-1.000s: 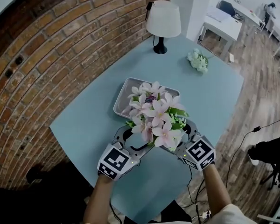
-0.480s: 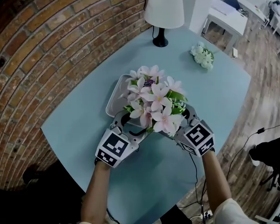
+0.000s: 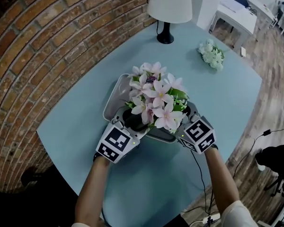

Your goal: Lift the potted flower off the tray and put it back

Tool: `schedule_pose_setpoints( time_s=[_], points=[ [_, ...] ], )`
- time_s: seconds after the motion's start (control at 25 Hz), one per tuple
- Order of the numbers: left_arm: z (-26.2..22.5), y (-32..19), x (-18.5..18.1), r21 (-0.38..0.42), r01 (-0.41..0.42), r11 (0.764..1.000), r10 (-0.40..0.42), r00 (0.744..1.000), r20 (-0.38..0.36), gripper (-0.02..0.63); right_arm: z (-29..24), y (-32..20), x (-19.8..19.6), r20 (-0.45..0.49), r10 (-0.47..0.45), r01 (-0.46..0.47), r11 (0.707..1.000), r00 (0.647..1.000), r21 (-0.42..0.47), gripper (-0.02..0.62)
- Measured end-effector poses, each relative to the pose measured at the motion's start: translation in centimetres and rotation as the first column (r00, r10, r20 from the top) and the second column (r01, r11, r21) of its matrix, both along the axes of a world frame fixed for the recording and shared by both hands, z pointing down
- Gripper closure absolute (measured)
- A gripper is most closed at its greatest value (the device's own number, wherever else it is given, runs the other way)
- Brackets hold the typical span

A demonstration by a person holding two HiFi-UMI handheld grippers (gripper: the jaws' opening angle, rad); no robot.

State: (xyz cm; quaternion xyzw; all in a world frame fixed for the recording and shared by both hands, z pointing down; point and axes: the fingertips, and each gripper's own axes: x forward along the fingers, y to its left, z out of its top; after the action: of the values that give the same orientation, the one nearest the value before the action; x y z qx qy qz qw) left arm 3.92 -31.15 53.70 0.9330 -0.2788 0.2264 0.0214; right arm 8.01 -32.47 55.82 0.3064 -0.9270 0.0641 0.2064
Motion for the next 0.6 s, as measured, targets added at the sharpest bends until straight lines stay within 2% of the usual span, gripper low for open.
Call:
schedule_pose_setpoints(
  time_s=[0.24,0.6],
  points=[
    [1.6,-2.7,-1.3,-0.035,0.033,0.999,-0.032,0.999,0.009,0.272,1.4,-2.8,-1.4,-0.044,-0.024,0.024,1.000,0.999,0.004,0.129],
    [2.4,-3.6,-1.7,-0.022,0.048,0.999,-0.048,0.999,-0.006,0.273,2.3,-3.8,-1.8,-0.054,-0.050,0.049,0.999,0.997,-0.017,0.127]
  ],
)
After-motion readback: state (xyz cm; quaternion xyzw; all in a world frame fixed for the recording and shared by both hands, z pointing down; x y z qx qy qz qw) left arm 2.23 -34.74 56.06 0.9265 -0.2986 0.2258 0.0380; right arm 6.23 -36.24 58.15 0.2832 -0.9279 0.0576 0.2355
